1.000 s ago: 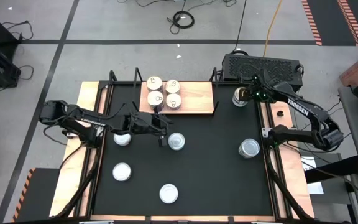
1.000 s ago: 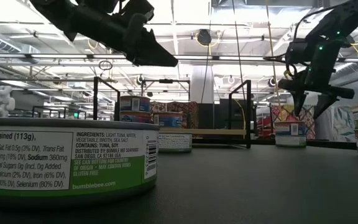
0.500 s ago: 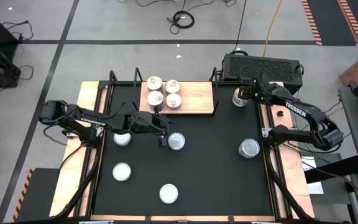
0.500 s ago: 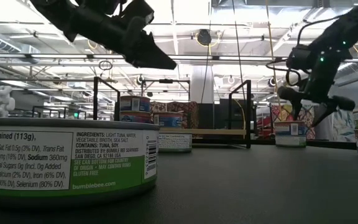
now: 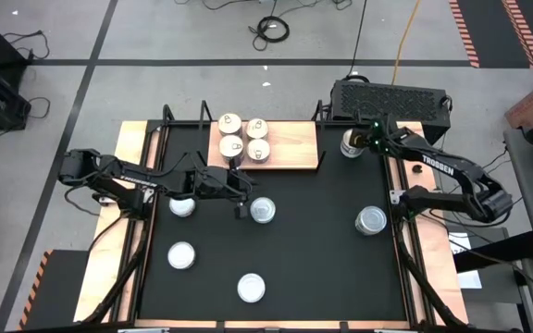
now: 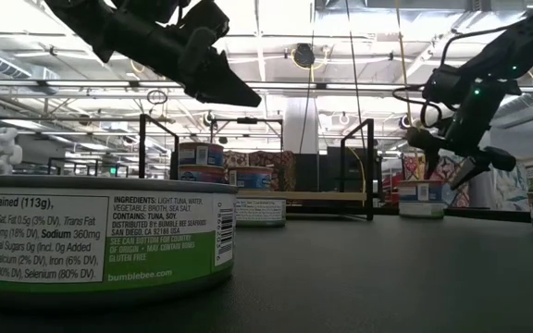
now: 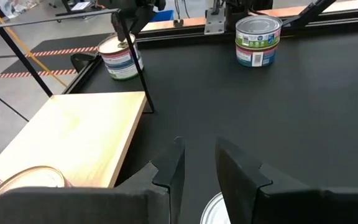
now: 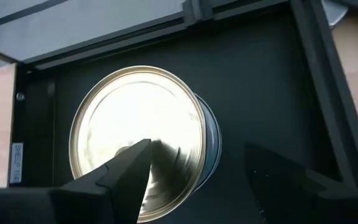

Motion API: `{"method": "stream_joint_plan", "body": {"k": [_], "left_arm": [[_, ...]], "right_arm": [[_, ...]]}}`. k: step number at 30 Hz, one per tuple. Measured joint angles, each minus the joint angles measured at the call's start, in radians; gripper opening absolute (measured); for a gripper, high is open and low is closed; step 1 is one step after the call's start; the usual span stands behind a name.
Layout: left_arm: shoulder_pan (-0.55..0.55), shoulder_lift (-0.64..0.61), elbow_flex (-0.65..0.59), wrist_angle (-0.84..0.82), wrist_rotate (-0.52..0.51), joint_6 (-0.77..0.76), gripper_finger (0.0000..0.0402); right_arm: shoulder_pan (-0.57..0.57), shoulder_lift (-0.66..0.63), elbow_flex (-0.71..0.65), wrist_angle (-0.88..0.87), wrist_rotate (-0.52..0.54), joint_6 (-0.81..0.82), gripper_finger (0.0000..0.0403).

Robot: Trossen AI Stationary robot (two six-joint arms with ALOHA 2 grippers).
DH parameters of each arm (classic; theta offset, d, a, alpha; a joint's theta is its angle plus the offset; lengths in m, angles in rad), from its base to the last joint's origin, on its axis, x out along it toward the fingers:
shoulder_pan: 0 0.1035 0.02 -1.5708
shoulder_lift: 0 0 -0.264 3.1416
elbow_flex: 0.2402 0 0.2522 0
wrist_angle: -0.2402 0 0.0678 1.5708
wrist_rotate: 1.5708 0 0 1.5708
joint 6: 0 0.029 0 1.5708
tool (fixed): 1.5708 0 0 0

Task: Stack canned seafood by type on shelf
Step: Stack the blue tuna can on top of the blue tuna can on the shelf

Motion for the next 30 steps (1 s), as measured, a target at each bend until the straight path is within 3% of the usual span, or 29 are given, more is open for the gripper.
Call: {"method": "stream_joint_plan", "body": {"k": [7,21,30], "left_arm": [[0.000,0.000,0.000,-0.002,0.000,-0.044,0.0093],[0.000,0.000,0.000,-0.057,0.000,-0.050,0.0093],[-0.001,0.000,0.000,-0.057,0.000,-0.054,0.0093]], "right_arm": [[0.036,0.000,0.000,0.015,-0.001,-0.007,0.0213],[0.042,-0.002,0.003,-0.012,0.038,-0.046,0.0013],[0.041,-0.017,0.000,0.003,0.024,-0.058,0.0001]]}}
